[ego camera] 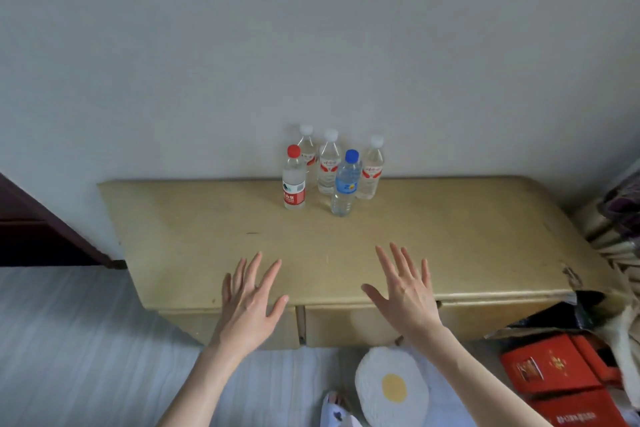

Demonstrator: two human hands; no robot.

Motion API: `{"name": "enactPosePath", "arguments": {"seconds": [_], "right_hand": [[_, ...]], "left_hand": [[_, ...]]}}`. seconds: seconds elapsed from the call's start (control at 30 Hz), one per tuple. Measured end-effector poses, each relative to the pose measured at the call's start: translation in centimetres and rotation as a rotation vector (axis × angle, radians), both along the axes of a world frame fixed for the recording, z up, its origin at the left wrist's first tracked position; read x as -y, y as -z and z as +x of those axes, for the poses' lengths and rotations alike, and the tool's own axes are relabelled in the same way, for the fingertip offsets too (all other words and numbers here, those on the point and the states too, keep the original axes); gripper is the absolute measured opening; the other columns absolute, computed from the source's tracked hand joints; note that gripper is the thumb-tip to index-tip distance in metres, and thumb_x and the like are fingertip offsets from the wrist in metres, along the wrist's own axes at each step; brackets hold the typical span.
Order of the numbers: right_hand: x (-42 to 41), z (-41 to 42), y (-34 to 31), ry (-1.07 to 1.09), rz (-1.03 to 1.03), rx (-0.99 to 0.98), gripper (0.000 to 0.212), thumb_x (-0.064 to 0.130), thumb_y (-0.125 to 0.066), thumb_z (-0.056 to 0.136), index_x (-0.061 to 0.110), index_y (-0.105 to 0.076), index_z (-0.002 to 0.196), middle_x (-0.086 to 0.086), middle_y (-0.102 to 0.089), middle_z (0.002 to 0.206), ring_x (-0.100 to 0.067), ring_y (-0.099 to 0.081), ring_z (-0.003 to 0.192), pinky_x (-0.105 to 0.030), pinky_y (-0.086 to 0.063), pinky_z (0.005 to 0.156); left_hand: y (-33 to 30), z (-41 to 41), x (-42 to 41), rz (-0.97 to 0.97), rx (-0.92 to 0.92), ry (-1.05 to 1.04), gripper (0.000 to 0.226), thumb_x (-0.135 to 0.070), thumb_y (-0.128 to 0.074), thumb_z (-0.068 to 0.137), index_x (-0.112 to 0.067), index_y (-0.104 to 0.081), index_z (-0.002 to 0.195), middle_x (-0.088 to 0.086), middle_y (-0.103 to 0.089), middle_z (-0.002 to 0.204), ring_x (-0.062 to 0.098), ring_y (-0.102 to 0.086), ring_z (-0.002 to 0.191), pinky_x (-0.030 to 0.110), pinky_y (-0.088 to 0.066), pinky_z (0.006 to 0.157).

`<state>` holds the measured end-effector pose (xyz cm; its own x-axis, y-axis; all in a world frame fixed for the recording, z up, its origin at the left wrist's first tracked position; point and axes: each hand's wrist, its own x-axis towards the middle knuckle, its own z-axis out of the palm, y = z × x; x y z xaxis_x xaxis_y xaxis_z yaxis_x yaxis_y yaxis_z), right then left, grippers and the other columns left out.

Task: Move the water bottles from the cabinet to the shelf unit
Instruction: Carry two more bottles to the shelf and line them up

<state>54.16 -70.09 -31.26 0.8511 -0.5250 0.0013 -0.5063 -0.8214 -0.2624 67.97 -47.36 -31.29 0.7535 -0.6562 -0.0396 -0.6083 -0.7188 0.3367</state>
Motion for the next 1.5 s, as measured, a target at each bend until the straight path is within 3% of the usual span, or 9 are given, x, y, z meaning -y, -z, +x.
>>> {"name": "enactPosePath", "arguments": {"seconds": [0.1,0.3,0.47,0.67,0.8,0.97,1.1,1.33,1.5], "right_hand": [[4.3,3.5,-2.3,-0.025,-0.038,-0.045,0.075,0.064,-0.029,0.084,0.025,-0.011,0.146,-0.007,-0.012,0.156,-0.026,-0.009,0.144,-0.049,-0.002,0.115],[10.2,10.0,-5.8,-0.05,-0.084,-0.025,0.071,0.052,-0.041,0.09,0.026,-0.006,0.146,-0.004,-0.007,0.157,-0.022,-0.002,0.144,-0.047,0.004,0.115],[13.9,15.0,-6.0,-0.015,-0.019,0.006,0.063,0.041,-0.041,0.093,0.022,-0.013,0.145,-0.003,-0.012,0.156,-0.02,-0.007,0.144,-0.044,0.002,0.116],[18.9,20.5,-5.3,0.085,0.04,0.004,0.058,0.031,-0.042,0.094,0.018,-0.017,0.144,-0.007,-0.016,0.154,-0.022,-0.011,0.143,-0.036,-0.014,0.115],[21.5,23.3,-3.8,0.145,0.095,-0.05,0.061,0.028,-0.045,0.093,0.019,-0.015,0.145,-0.006,-0.015,0.154,-0.023,-0.012,0.142,-0.038,-0.019,0.114],[22.4,24.7,-1.3,0.167,0.237,-0.098,0.071,0.029,-0.054,0.089,0.019,-0.012,0.146,-0.006,-0.019,0.154,-0.024,-0.021,0.139,-0.04,-0.025,0.112],[23.0,26.1,-0.6,0.106,0.263,-0.08,0.076,0.024,-0.057,0.087,0.016,-0.01,0.146,-0.004,-0.024,0.152,-0.026,-0.03,0.134,-0.038,-0.029,0.109],[23.2,26.3,-0.5,0.139,0.256,0.002,0.034,0.015,-0.057,0.085,0.005,-0.046,0.116,-0.014,-0.053,0.116,-0.032,-0.047,0.108,-0.038,-0.04,0.087],[23.1,23.6,-1.2,0.314,0.338,0.131,0.037,0.016,-0.064,0.081,0.001,-0.049,0.111,-0.015,-0.052,0.114,-0.032,-0.049,0.105,-0.032,-0.036,0.083]], "left_hand": [[-1.8,3.6,4.3,0.002,0.055,0.02,0.06,-0.051,-0.033,0.08,-0.02,-0.043,0.13,0.021,-0.045,0.136,0.045,-0.042,0.123,0.064,-0.032,0.095],[-5.0,10.6,11.6,-0.121,0.133,0.092,0.055,-0.033,-0.051,0.088,-0.024,-0.031,0.138,0.017,-0.024,0.149,0.041,-0.02,0.136,0.057,-0.018,0.108],[-5.7,16.3,17.7,-0.182,0.155,0.192,0.053,-0.019,-0.059,0.085,-0.022,-0.039,0.134,0.016,-0.035,0.142,0.038,-0.027,0.133,0.051,-0.026,0.109],[-5.5,22.4,24.4,-0.216,0.155,0.319,0.053,-0.007,-0.063,0.076,-0.023,-0.039,0.121,0.013,-0.051,0.124,0.027,-0.037,0.112,0.046,-0.05,0.086],[-4.6,25.3,27.7,-0.16,0.12,0.357,0.054,-0.006,-0.06,0.078,-0.015,-0.044,0.128,0.014,-0.045,0.133,0.029,-0.037,0.12,0.046,-0.048,0.09],[-3.3,26.6,30.8,-0.025,0.035,0.361,0.06,-0.014,-0.05,0.088,-0.017,-0.022,0.141,0.01,-0.021,0.148,0.029,-0.025,0.131,0.038,-0.034,0.103],[-2.1,27.2,31.5,0.09,-0.08,0.314,0.051,-0.016,-0.048,0.089,-0.016,-0.026,0.136,0.009,-0.036,0.136,0.028,-0.035,0.124,0.037,-0.034,0.096],[-1.3,28.0,32.6,-0.039,-0.145,0.327,0.036,-0.015,-0.057,0.086,-0.014,-0.048,0.121,0.008,-0.049,0.117,0.024,-0.04,0.11,0.028,-0.03,0.089],[-3.4,27.9,33.6,-0.215,-0.195,0.324,0.033,-0.012,-0.059,0.084,-0.01,-0.054,0.117,0.012,-0.052,0.11,0.028,-0.043,0.109,0.032,-0.034,0.09]]}}
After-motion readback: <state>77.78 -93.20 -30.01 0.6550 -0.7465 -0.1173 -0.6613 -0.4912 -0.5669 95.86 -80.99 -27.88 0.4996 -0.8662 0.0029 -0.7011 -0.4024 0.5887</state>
